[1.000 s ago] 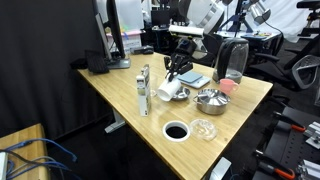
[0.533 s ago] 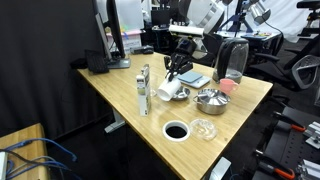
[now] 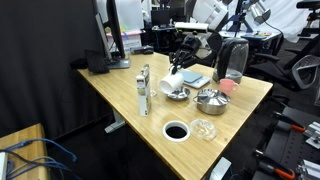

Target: Pour the contents in the white mug onto the silver pan

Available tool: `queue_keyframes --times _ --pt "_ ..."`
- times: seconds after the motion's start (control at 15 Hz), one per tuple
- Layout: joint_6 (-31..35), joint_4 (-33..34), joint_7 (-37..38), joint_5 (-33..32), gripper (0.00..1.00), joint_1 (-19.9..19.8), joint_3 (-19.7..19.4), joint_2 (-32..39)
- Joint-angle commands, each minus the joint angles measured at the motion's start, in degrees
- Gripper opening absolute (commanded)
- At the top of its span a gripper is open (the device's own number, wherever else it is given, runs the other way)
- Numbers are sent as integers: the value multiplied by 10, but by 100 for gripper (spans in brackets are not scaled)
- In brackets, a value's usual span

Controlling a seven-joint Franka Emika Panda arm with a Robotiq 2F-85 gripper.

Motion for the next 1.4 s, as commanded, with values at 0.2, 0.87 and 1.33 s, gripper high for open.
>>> queue_keyframes --times 0.2,0.87,1.33 --pt "-77 26 6 60 2 -23 -14 38" --pt "-112 31 4 94 2 -27 -21 54" --pt "-120 30 2 102 2 -32 -28 60"
